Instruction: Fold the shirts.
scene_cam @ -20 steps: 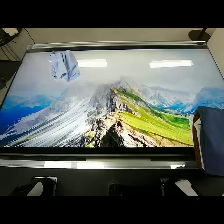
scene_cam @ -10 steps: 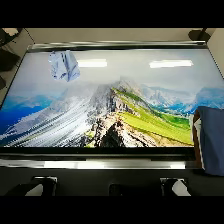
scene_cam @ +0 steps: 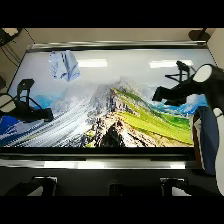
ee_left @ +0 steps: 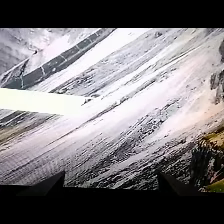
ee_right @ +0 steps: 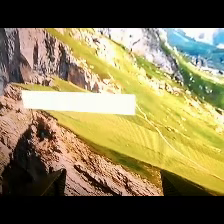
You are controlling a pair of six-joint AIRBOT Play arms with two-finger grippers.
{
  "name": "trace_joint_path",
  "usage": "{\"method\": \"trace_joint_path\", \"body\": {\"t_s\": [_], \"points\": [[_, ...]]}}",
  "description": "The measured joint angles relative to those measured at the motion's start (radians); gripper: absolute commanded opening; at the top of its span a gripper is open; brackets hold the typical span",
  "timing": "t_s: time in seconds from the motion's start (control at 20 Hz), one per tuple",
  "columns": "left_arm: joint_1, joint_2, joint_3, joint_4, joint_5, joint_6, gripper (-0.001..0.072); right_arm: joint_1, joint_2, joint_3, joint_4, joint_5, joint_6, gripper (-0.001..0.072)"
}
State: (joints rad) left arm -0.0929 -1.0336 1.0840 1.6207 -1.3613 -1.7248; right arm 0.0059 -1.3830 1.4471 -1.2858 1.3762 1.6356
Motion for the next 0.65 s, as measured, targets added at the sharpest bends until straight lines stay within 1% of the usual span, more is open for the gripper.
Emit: {"method": "trace_joint_path", "body": {"t_s": [0.25,0.65], "points": [[-0.011,0.025,-0.053,0.014,0.011,-0.023,0.0678,0.047,-0.03,-0.003,-0.033,0.029,-0.004,0.0677],[-0.014,0.031,-0.066,0.017,0.013,-0.029,0.0677,0.059,-0.037,-0.003,-0.042,0.038,-0.007,0.0677]]}}
